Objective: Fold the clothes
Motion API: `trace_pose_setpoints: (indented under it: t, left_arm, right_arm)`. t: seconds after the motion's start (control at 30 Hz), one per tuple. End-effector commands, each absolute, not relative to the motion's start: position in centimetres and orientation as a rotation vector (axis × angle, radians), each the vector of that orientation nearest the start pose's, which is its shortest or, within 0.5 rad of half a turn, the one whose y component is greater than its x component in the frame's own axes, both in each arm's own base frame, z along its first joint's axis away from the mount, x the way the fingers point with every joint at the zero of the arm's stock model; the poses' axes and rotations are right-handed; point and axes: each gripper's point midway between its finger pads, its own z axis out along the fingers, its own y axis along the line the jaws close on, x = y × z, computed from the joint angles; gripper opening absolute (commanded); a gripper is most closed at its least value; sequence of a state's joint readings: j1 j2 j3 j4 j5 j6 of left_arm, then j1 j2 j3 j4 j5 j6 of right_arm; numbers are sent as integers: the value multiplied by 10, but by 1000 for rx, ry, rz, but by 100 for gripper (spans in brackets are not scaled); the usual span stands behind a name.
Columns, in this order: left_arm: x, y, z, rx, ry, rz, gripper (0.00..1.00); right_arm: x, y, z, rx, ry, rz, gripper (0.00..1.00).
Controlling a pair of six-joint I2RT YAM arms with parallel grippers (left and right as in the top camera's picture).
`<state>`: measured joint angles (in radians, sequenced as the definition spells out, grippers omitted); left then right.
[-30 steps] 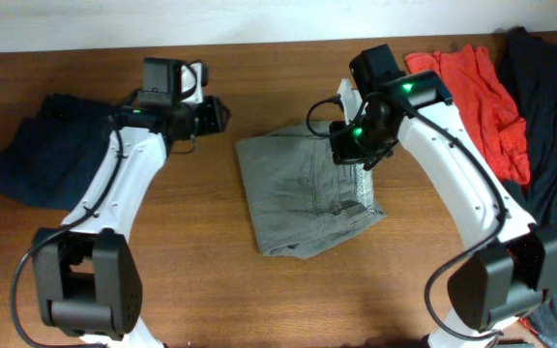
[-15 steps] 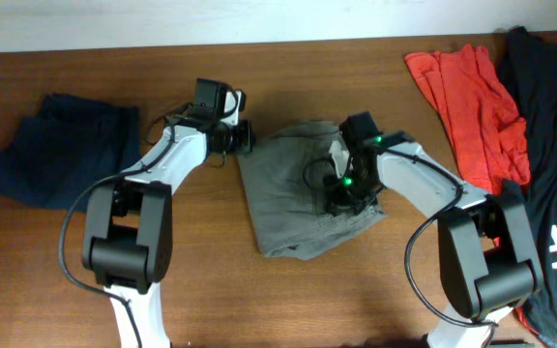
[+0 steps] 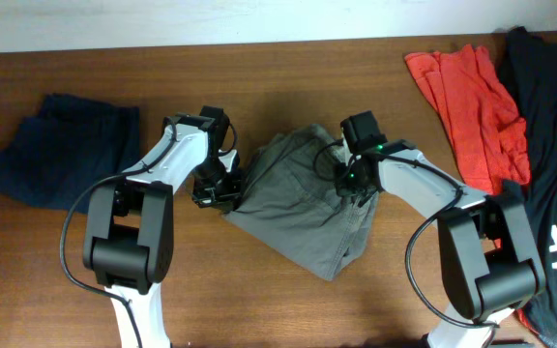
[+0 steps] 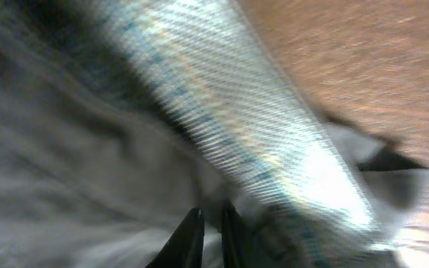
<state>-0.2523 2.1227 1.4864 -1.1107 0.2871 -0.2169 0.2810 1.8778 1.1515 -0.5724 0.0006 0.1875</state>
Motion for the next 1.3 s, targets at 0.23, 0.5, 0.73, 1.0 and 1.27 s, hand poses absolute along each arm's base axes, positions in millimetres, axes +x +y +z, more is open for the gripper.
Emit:
trace_pose_setpoints:
  t: [0.23,0.5,0.73,1.0,1.27]
  left_arm:
    - [387,-138,84,99,2934,-416,78]
    - [410,-174,101,375,2738,-600,94]
    - [418,-192,88,707,2603,-634,99]
    - [425,-206,30,727,2640,-732,99]
    - [386,-227,-2,776,2757,-922,80]
  right_arm:
    - [373,89,3,-91,2882,-8,16]
    - [372,90,3,-92,2884,2,16]
    - [372,90,2,-92,2887,1,17]
    - [371,89,2,-93,2891,0,16]
    - [371,89,2,-93,2891,0,16]
